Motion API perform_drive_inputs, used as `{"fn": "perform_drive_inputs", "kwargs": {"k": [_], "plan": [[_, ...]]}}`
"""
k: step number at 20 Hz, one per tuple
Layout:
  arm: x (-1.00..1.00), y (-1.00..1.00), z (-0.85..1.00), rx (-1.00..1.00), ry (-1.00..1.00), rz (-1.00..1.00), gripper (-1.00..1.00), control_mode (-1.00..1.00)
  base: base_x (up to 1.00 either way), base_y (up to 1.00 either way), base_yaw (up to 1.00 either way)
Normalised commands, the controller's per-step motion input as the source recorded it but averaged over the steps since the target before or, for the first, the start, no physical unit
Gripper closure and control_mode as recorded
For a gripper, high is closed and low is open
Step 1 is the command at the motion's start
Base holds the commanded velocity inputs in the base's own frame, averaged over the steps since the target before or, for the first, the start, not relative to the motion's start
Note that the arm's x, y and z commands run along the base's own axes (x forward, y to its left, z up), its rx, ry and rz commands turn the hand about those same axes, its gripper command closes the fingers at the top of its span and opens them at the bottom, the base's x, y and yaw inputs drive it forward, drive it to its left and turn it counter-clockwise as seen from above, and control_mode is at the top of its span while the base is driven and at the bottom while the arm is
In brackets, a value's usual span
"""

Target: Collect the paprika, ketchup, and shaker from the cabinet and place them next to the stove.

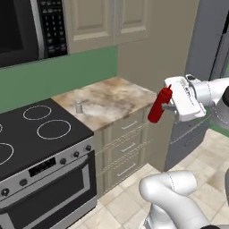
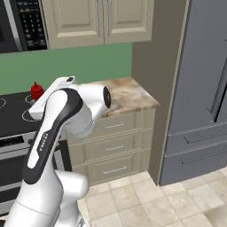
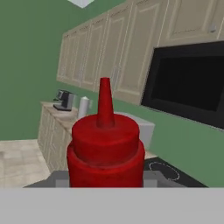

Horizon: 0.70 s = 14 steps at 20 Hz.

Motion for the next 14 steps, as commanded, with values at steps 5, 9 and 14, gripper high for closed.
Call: {"fn": "perform_drive_inputs", "kwargs": {"k": [5,9,14], "plan": [[0.0,0.0,0.0,0.0,0.0,0.0,1.0,1.0,0.51,-0.26,0.26],[0.0,0.0,0.0,0.0,0.0,0.0,1.0,1.0,0.58,-0.35,0.23],[0.0,0.0,0.0,0.0,0.0,0.0,1.0,1.0,0.59,-0.26,0.22]]}}
